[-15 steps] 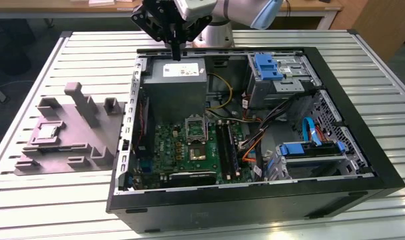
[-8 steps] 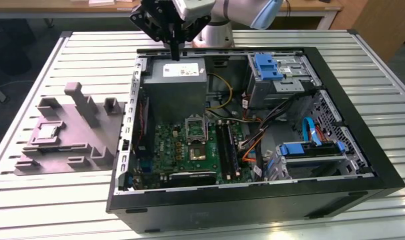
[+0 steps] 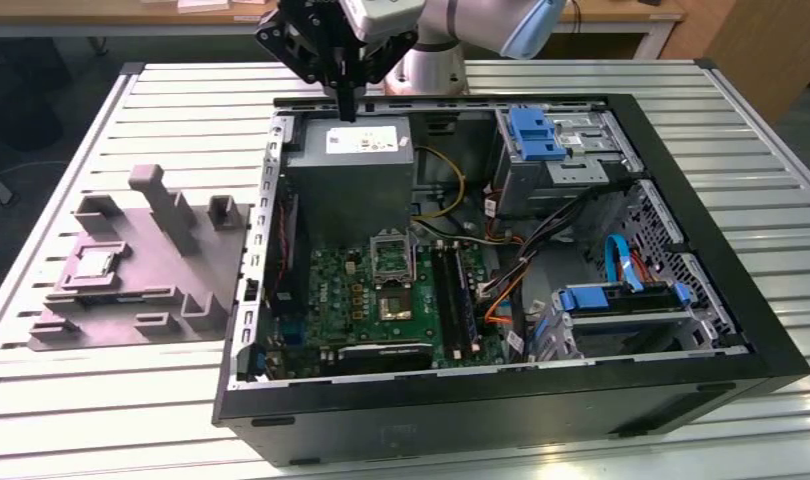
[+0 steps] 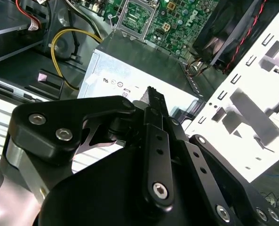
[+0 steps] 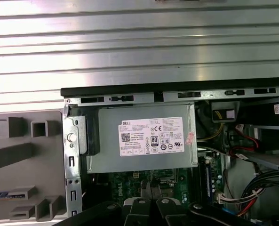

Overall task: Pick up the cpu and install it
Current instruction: 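Reach for the cpu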

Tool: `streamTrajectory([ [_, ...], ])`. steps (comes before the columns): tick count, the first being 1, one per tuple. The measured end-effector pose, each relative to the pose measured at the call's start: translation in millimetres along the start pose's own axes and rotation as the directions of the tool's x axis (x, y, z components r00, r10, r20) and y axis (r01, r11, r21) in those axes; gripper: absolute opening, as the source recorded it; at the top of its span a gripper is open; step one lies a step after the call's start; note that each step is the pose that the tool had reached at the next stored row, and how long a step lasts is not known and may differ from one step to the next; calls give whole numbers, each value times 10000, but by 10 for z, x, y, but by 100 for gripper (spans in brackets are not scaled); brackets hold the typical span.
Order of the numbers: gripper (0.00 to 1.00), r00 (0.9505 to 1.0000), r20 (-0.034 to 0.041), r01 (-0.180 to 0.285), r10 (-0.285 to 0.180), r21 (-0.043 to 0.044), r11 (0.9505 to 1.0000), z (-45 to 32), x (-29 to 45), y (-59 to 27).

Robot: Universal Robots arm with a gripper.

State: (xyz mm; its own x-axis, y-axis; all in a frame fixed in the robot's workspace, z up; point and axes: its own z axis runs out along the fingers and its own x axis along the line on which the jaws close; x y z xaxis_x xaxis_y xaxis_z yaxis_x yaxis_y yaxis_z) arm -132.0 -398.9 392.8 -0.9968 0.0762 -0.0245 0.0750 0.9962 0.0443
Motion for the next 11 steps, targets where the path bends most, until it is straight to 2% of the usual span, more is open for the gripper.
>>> streamTrajectory([
  [6,11,10000,0,-1,1,0,10000,0,24,-2],
  [11,11,10000,0,0,0,0,10000,-1,76,-6],
])
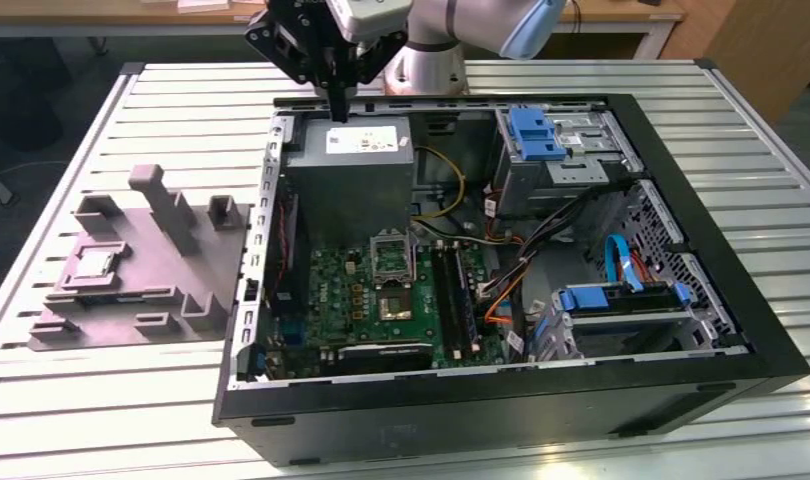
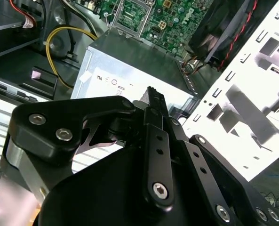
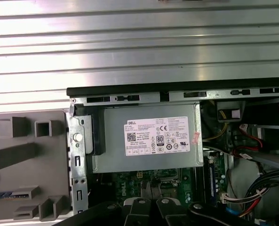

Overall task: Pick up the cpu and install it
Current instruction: 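Reach for the cpu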

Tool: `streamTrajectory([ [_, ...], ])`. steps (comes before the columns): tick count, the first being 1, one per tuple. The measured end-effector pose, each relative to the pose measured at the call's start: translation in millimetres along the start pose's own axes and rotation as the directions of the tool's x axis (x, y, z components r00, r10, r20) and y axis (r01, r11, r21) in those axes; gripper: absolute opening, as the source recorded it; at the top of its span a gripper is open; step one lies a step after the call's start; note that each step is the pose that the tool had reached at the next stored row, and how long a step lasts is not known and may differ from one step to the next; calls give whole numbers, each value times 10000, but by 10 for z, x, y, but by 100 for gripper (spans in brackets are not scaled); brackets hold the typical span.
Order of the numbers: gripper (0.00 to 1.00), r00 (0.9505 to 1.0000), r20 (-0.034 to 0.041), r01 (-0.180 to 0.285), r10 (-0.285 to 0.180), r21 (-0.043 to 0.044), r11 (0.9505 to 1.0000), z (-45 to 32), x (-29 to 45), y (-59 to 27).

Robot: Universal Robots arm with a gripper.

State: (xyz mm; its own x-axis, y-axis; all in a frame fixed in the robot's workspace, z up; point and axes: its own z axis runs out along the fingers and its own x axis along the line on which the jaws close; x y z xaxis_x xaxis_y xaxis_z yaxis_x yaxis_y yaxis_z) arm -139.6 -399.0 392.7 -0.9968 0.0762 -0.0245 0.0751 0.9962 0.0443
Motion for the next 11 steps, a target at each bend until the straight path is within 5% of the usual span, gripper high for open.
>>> streamTrajectory([
  [11,11,10000,0,0,0,0,10000,-1,71,-5],
])
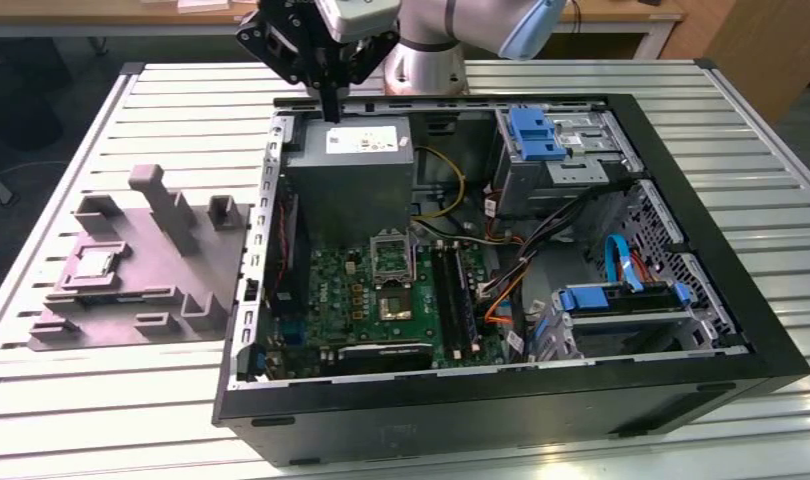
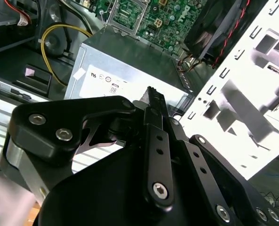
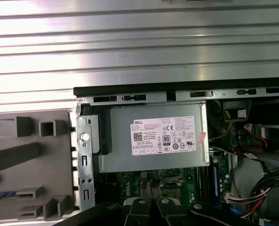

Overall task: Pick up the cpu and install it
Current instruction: 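Reach for the cpu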

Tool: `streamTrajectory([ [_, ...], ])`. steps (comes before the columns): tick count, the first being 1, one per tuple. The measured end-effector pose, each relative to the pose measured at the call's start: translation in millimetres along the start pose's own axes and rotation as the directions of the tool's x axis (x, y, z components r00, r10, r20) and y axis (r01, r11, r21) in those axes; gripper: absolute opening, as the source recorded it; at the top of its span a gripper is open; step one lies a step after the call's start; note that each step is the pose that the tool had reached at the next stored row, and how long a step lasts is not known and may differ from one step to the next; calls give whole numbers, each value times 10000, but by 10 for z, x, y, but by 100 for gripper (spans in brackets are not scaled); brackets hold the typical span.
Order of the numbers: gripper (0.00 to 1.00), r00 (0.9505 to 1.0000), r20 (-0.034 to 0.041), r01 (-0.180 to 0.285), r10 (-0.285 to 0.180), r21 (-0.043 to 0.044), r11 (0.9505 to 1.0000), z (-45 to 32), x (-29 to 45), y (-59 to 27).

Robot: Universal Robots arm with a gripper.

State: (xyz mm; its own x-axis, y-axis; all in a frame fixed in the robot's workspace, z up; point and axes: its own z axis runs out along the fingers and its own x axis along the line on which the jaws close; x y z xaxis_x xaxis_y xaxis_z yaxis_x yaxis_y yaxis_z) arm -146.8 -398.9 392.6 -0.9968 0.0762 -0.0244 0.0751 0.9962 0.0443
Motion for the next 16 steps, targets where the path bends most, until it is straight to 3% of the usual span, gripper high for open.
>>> streamTrajectory([
  [16,11,10000,1,0,0,0,10000,1,58,-4],
])
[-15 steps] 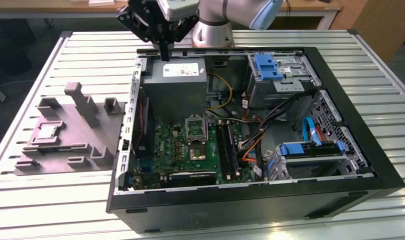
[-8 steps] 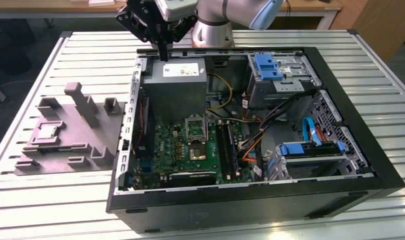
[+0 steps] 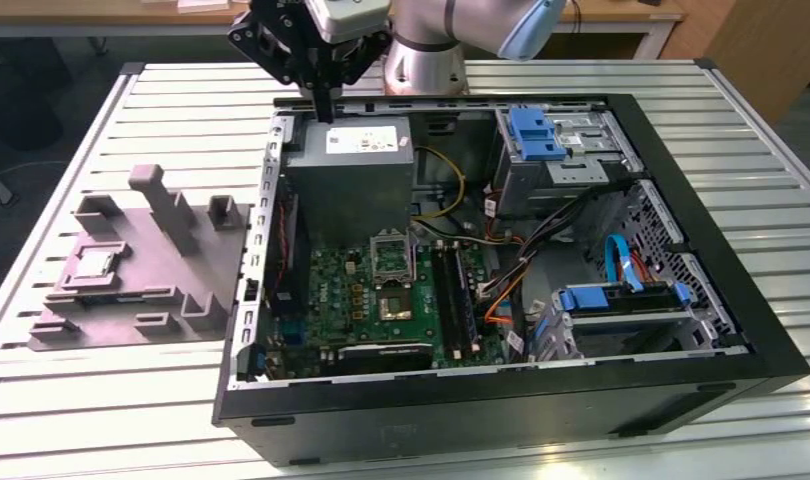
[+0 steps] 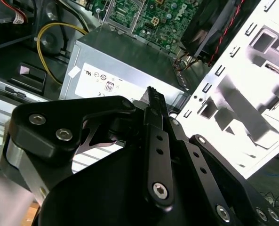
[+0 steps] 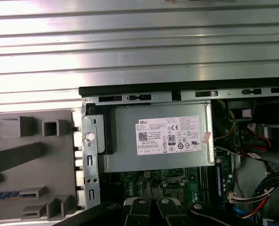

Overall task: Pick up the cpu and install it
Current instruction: 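Reach for the cpu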

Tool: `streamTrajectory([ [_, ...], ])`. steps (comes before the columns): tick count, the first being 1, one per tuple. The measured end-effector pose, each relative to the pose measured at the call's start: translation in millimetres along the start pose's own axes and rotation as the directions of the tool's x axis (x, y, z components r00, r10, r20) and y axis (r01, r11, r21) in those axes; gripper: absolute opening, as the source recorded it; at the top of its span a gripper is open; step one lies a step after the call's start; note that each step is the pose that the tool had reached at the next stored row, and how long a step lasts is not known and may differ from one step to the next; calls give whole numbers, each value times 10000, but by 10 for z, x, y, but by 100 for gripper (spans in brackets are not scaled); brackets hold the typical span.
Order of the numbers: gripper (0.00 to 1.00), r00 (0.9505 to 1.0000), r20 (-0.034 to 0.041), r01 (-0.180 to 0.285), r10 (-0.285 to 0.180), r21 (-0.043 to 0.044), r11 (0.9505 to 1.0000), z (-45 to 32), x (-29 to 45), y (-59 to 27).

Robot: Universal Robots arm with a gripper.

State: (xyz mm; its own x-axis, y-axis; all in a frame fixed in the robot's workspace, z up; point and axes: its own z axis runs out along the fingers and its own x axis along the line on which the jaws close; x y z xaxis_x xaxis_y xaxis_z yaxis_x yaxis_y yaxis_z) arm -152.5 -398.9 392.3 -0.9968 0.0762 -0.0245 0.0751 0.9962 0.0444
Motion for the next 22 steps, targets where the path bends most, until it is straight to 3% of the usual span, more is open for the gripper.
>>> streamTrajectory([
  [22,11,10000,-1,-1,1,0,10000,6,53,-5],
])
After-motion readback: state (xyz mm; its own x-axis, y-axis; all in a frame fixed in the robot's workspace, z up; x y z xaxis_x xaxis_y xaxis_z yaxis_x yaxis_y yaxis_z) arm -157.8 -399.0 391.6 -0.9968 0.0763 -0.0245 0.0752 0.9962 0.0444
